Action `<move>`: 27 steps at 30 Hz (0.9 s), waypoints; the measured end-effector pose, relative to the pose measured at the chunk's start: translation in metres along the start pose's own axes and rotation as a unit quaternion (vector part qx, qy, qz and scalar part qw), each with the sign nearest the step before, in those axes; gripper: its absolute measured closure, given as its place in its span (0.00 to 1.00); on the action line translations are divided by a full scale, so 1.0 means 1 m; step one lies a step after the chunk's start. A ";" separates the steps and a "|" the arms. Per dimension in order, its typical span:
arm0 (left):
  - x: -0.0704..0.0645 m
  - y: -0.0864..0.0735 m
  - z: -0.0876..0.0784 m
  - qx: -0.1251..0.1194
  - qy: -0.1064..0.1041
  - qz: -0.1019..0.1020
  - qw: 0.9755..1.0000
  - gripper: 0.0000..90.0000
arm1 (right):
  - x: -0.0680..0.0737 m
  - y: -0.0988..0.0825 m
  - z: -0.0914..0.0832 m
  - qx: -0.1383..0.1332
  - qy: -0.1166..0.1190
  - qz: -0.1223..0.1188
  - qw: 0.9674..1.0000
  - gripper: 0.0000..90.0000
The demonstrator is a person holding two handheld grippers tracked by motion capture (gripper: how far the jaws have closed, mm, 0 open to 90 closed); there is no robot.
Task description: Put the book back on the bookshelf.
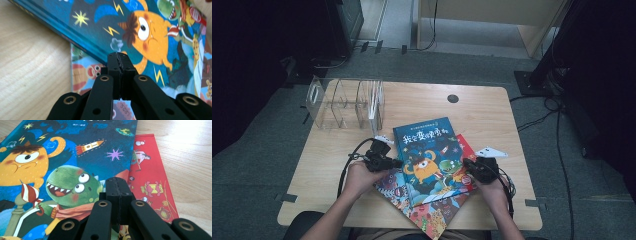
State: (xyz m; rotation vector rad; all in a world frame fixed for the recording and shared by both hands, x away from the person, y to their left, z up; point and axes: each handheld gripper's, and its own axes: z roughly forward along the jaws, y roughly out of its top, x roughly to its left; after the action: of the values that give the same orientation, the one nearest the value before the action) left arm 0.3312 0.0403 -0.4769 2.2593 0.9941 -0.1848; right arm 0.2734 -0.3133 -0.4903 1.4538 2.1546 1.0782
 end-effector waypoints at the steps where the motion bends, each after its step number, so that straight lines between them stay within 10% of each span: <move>1: -0.001 -0.001 0.002 0.002 -0.001 -0.001 1.000 1.00 | 0.000 0.000 0.000 0.000 0.000 0.000 1.000 1.00; 27: -0.029 -0.004 0.022 0.005 -0.034 0.014 0.999 1.00 | 0.000 0.006 0.003 -0.008 0.001 0.002 1.000 1.00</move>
State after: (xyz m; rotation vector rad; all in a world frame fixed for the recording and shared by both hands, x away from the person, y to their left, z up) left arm 0.3108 0.0110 -0.4854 2.2605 0.9277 -0.2525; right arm 0.2789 -0.3108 -0.4881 1.4520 2.1399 1.0961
